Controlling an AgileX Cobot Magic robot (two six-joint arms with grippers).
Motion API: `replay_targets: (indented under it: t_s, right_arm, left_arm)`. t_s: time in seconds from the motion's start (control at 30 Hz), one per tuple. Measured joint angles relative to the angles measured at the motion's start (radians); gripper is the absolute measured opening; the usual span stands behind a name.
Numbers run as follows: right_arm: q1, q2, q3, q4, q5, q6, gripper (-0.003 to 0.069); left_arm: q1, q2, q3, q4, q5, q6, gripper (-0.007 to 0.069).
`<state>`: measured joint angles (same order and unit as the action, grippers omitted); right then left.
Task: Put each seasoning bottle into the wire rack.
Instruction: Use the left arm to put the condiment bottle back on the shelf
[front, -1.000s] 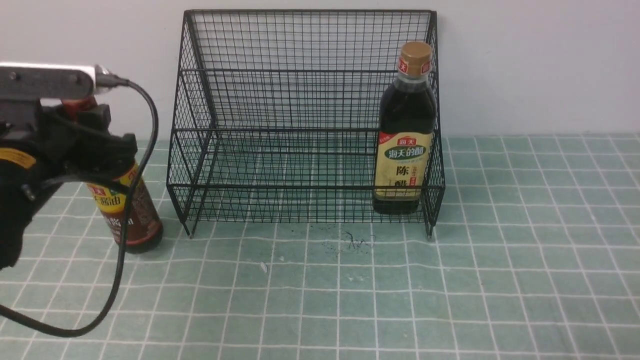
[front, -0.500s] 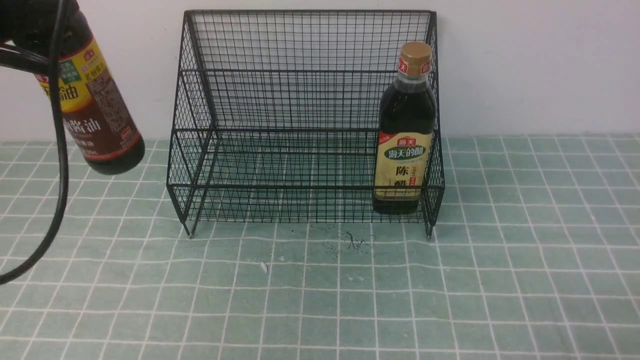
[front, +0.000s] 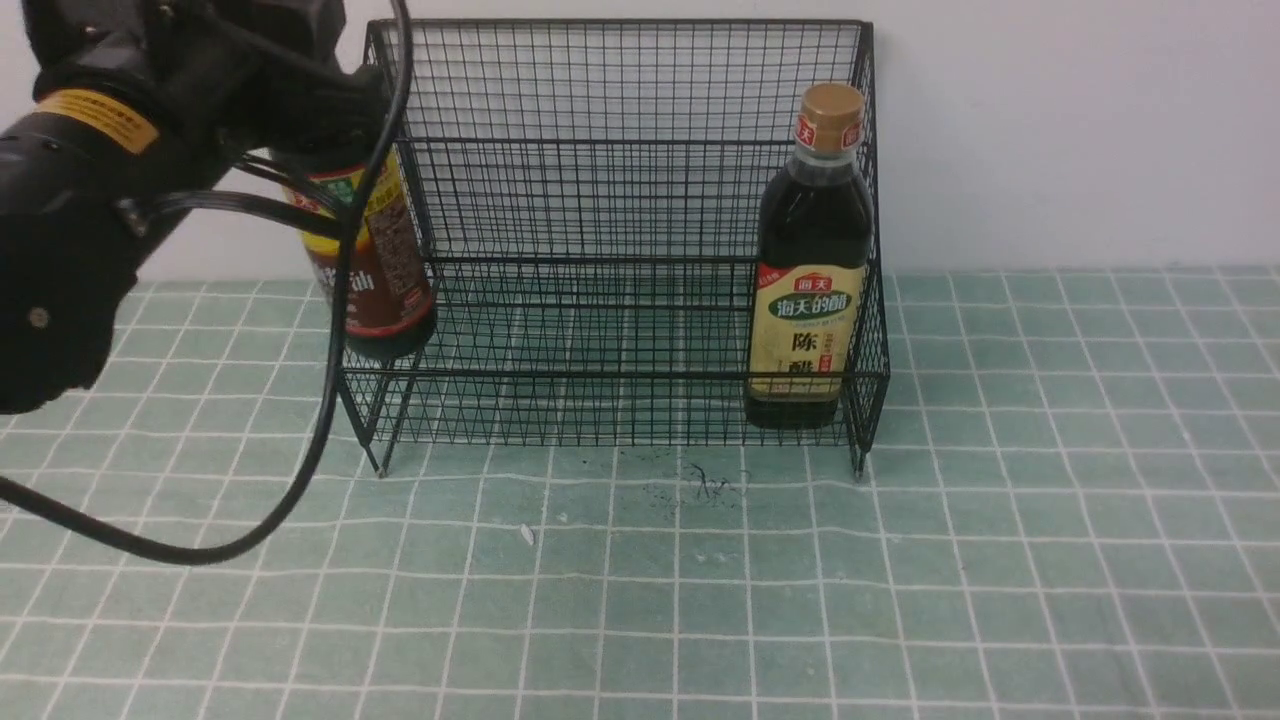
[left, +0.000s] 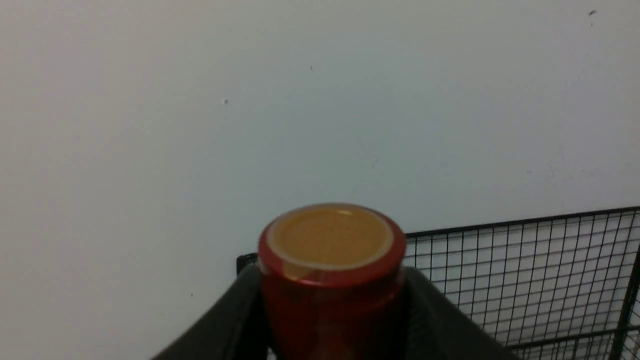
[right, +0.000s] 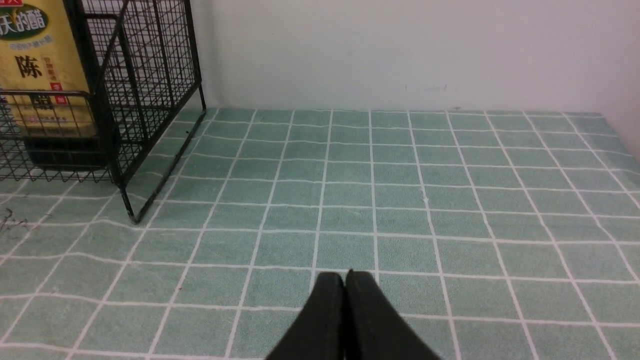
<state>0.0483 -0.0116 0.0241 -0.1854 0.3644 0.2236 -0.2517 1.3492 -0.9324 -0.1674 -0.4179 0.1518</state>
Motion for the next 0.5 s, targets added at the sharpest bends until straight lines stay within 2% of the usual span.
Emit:
replay_targets:
  t_s: [0.17, 0.5]
  right_arm:
    - [0.000, 0.000, 0.000, 0.000, 0.000, 0.000, -0.0015]
    - [0.000, 0.000, 0.000, 0.000, 0.000, 0.000, -0.0015]
  left_arm:
    - [-0.003, 0.052, -0.002, 0.001, -0.084, -0.043, 0.0283]
    - [-0.003, 0.087, -0.011, 0.009, -0.086, -0.103, 0.0283]
